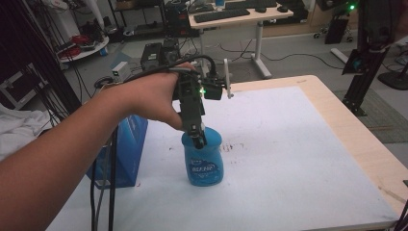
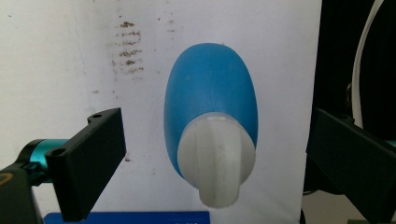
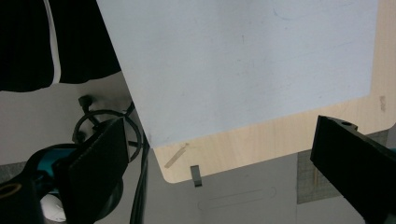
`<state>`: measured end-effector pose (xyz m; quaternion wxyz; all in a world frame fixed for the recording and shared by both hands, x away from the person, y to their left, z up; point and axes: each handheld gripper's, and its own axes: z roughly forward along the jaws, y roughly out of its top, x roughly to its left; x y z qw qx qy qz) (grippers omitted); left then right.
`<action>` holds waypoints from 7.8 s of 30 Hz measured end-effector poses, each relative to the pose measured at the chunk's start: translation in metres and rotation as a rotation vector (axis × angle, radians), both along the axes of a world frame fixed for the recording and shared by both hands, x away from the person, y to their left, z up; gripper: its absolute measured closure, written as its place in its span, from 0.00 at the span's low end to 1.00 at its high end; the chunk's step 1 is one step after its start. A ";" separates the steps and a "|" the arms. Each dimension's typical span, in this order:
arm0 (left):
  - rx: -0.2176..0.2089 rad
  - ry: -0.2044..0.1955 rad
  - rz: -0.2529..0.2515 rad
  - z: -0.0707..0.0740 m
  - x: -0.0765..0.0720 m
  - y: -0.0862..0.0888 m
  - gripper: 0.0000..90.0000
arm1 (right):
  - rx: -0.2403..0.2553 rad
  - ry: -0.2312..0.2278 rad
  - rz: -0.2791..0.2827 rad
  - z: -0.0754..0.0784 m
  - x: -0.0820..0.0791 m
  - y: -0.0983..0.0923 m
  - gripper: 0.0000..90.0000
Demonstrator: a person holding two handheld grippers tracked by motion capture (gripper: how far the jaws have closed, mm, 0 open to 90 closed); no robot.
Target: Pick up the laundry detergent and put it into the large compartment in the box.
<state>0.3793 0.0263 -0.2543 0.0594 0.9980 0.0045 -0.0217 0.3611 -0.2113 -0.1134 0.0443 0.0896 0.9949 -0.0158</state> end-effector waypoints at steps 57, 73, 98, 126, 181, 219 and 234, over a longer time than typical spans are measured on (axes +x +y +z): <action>0.106 -0.035 -0.021 -0.046 -0.002 -0.011 0.11 | -0.003 0.012 0.007 -0.013 0.011 0.009 0.04; 0.108 -0.054 -0.021 -0.046 -0.003 -0.011 0.14 | -0.003 0.010 0.009 -0.013 0.011 0.011 0.04; 0.111 -0.066 -0.022 -0.045 -0.004 -0.013 0.27 | 0.000 0.008 0.007 -0.014 0.012 0.009 0.04; 0.107 -0.055 -0.013 -0.045 -0.004 -0.012 0.43 | 0.000 0.010 0.003 -0.019 0.015 0.012 0.04; 0.049 -0.059 0.784 0.147 0.029 0.205 0.43 | -0.009 0.028 0.084 -0.031 0.028 0.057 0.04; 0.139 0.046 0.790 0.010 0.066 0.225 0.43 | -0.011 0.057 0.076 -0.045 0.038 0.059 0.04; 0.148 0.026 0.648 -0.028 0.066 0.223 0.43 | -0.008 0.067 0.075 -0.050 0.042 0.061 0.04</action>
